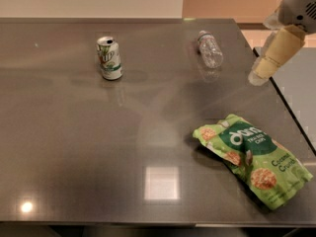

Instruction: Place water bottle upright

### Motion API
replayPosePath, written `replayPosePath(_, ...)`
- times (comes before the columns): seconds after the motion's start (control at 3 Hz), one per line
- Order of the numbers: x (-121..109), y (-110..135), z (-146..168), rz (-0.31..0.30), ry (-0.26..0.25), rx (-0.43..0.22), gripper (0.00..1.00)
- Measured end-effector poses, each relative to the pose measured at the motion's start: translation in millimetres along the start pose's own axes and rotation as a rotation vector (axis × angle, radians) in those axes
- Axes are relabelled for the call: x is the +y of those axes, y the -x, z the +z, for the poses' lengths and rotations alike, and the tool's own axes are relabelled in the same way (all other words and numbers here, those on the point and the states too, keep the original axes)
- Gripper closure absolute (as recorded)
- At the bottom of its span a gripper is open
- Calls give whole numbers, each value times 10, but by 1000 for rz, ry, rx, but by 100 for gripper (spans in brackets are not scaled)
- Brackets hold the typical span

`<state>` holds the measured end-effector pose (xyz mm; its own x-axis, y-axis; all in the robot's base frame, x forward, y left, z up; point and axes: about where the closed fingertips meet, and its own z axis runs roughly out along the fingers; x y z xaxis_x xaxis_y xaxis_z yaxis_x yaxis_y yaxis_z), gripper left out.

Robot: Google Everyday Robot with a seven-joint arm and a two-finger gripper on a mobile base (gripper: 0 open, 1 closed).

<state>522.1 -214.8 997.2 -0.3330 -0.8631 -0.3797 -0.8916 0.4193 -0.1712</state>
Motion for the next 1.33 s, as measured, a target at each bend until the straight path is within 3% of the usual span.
replayPosePath(0.67, -649, 255, 308, 148, -11, -1, 0)
replayPosePath(1.0, -982, 328, 559, 300, -47, 37, 0)
replayPosePath(1.33, -1167, 348, 664, 427, -77, 46, 0)
